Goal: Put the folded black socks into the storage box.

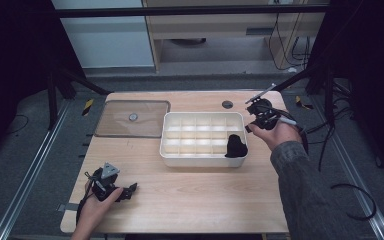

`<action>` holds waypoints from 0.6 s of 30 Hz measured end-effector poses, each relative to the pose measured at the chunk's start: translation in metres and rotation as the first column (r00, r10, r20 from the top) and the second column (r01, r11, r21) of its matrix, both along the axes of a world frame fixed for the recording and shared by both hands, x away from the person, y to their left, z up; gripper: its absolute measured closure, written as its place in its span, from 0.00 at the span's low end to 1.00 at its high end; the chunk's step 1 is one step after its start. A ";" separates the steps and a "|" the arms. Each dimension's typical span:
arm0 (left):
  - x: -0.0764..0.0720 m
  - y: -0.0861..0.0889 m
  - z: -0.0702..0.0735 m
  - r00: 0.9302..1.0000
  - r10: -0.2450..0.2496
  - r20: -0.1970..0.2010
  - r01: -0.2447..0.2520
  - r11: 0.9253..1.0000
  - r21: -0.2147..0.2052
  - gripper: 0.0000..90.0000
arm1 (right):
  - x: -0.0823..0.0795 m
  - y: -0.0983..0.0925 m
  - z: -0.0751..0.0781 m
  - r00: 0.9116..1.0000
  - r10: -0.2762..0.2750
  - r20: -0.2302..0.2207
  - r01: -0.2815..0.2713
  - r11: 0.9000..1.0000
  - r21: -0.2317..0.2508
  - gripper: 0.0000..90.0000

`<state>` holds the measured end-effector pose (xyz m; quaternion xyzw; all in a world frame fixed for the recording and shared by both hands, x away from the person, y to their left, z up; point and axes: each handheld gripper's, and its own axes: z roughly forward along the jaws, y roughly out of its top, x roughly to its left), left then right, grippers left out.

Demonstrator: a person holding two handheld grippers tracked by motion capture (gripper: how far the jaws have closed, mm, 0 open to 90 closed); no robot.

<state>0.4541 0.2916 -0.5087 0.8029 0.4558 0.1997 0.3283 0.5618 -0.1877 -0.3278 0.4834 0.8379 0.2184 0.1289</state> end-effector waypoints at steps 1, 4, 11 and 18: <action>0.000 0.000 0.000 1.000 0.000 0.000 0.000 1.000 0.000 0.00 | 0.002 0.001 0.001 1.000 -0.005 -0.009 0.005 1.000 -0.003 0.99; 0.000 0.000 0.000 1.000 0.000 -0.001 0.000 1.000 0.001 0.00 | 0.005 0.003 -0.001 1.000 0.001 -0.004 -0.001 1.000 -0.022 1.00; 0.000 0.000 0.000 1.000 -0.001 -0.002 0.001 1.000 0.001 0.00 | 0.013 0.008 -0.007 1.000 0.006 -0.020 -0.007 0.998 -0.055 1.00; 0.000 0.000 0.000 1.000 0.001 0.001 -0.001 1.000 -0.001 0.00 | 0.014 0.017 -0.016 0.999 0.014 -0.032 -0.015 0.998 -0.053 1.00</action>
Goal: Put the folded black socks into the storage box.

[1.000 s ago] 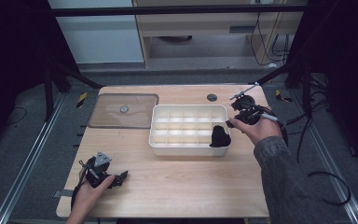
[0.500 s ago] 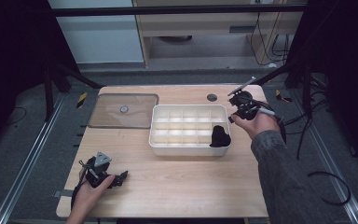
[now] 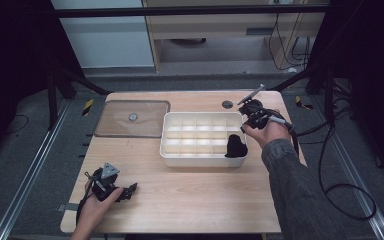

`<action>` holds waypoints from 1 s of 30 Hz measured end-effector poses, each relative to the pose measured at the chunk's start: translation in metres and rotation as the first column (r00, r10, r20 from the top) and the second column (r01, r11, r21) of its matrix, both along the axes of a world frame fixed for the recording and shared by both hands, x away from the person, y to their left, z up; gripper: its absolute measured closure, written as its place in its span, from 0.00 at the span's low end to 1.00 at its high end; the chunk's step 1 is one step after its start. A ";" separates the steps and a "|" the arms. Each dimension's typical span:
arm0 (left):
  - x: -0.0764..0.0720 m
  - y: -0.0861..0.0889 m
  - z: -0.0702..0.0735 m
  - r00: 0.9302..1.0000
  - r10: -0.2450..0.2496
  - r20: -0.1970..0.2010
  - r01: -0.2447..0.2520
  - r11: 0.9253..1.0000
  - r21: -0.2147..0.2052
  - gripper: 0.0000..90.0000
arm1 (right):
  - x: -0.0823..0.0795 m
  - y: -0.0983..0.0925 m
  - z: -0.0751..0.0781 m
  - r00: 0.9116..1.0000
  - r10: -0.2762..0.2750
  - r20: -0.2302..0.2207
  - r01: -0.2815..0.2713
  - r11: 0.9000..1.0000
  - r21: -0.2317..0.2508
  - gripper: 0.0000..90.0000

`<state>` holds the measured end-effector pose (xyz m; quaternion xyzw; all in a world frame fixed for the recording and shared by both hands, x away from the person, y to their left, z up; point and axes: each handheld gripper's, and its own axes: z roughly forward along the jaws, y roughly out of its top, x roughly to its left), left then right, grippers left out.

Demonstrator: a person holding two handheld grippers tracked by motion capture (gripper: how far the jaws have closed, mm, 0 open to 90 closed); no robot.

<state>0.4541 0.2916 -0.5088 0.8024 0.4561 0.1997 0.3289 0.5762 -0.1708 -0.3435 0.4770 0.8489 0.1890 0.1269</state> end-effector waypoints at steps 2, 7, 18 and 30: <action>0.000 0.000 0.000 1.000 -0.002 -0.001 0.002 1.000 0.002 0.00 | 0.000 0.003 -0.002 1.000 0.001 -0.002 -0.001 1.000 -0.005 1.00; 0.000 0.000 0.000 1.000 -0.002 -0.001 0.002 1.000 0.002 0.00 | 0.000 0.007 -0.005 1.000 0.008 0.000 -0.008 1.000 0.017 1.00; 0.000 0.000 0.000 1.000 -0.002 0.001 0.002 1.000 0.000 0.00 | -0.001 0.016 -0.019 1.000 0.018 -0.014 -0.018 1.000 0.022 1.00; 0.000 0.000 0.000 1.000 -0.001 0.001 0.001 1.000 0.000 0.00 | -0.002 0.031 -0.026 0.999 0.041 -0.016 -0.041 0.999 0.015 1.00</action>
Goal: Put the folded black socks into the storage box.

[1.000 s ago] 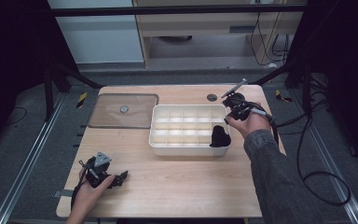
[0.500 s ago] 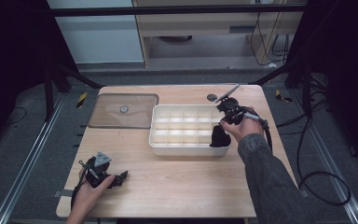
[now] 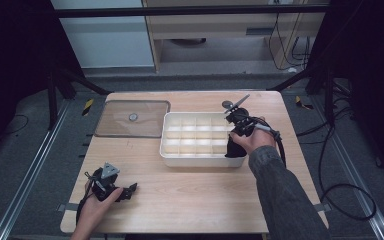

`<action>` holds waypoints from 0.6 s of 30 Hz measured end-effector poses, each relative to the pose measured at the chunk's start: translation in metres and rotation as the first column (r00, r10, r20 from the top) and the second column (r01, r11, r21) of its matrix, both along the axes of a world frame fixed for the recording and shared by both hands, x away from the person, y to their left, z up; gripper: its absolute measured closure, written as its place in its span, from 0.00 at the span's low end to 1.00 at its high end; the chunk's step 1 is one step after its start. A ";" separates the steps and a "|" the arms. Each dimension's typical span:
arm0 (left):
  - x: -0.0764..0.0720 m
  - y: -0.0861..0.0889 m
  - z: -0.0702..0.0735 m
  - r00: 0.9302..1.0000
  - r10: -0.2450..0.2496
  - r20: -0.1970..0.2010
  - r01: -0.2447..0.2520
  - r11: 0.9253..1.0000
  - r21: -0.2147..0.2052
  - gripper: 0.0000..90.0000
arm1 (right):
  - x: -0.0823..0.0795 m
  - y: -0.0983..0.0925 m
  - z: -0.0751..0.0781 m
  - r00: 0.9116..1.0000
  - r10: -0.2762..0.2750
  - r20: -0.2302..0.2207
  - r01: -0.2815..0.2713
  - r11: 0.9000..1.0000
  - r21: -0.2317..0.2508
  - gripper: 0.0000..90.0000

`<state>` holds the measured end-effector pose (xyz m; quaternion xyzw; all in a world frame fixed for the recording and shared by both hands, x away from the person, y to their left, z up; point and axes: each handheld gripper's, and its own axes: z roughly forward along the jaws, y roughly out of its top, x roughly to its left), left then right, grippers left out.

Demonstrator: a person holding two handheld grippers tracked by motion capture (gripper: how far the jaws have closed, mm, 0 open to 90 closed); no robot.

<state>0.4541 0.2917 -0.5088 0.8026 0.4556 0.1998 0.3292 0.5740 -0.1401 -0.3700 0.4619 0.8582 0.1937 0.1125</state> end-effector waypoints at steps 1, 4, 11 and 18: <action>0.000 0.000 0.000 1.000 0.000 0.000 0.000 1.000 0.000 0.00 | 0.000 0.000 -0.001 1.000 -0.006 0.002 0.006 1.000 -0.013 1.00; 0.000 0.000 0.000 1.000 0.000 0.000 0.000 1.000 0.000 0.00 | 0.001 -0.002 -0.003 1.000 -0.019 -0.006 0.018 1.000 -0.022 1.00; 0.000 0.000 0.000 1.000 -0.001 -0.002 0.001 1.000 -0.001 0.00 | -0.001 -0.010 -0.015 0.999 -0.037 -0.010 0.036 0.999 -0.031 1.00; 0.000 0.000 0.000 1.000 -0.003 -0.003 0.003 1.000 0.002 0.00 | -0.004 -0.015 -0.030 0.999 -0.036 -0.011 0.036 0.999 -0.018 1.00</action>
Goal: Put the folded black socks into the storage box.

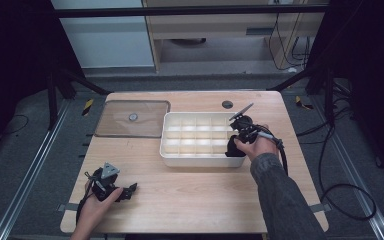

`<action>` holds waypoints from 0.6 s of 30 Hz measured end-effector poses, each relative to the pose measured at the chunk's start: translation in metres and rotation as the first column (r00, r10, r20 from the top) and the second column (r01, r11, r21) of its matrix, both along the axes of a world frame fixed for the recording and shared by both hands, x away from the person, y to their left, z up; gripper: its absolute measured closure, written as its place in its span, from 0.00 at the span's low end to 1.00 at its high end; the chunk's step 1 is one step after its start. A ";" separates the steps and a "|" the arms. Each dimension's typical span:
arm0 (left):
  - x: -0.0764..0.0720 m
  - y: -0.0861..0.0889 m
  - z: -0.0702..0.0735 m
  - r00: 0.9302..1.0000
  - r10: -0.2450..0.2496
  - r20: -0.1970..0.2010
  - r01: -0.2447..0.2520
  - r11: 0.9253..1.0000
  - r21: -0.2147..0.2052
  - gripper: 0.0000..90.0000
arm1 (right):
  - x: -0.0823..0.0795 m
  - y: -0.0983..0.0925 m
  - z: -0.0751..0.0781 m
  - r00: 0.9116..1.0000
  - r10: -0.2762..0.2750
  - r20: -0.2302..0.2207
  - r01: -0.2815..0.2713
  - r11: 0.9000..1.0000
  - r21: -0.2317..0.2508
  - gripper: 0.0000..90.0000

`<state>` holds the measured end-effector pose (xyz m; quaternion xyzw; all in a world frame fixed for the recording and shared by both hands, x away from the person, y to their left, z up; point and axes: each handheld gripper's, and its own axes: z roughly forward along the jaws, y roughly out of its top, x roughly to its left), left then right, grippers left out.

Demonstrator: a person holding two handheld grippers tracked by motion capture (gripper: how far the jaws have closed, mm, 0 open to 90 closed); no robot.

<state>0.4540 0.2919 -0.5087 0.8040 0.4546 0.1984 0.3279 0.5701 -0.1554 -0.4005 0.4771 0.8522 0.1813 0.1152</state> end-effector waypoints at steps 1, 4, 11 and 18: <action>0.000 0.000 0.000 1.000 0.001 0.000 -0.001 1.000 0.000 0.00 | -0.001 -0.001 -0.002 1.000 0.001 0.000 -0.001 1.000 -0.005 1.00; 0.000 0.000 0.000 1.000 0.000 0.000 0.000 1.000 0.000 0.00 | -0.002 -0.002 -0.006 1.000 -0.002 -0.012 0.002 1.000 0.008 1.00; 0.000 0.000 0.000 1.000 -0.001 0.000 0.001 1.000 0.000 0.00 | -0.003 -0.003 -0.013 1.000 0.003 -0.022 -0.002 1.000 0.016 1.00; -0.001 0.000 0.000 1.000 -0.002 0.000 0.002 1.000 -0.001 0.00 | -0.005 0.000 -0.020 1.000 0.005 -0.031 -0.004 1.000 0.014 1.00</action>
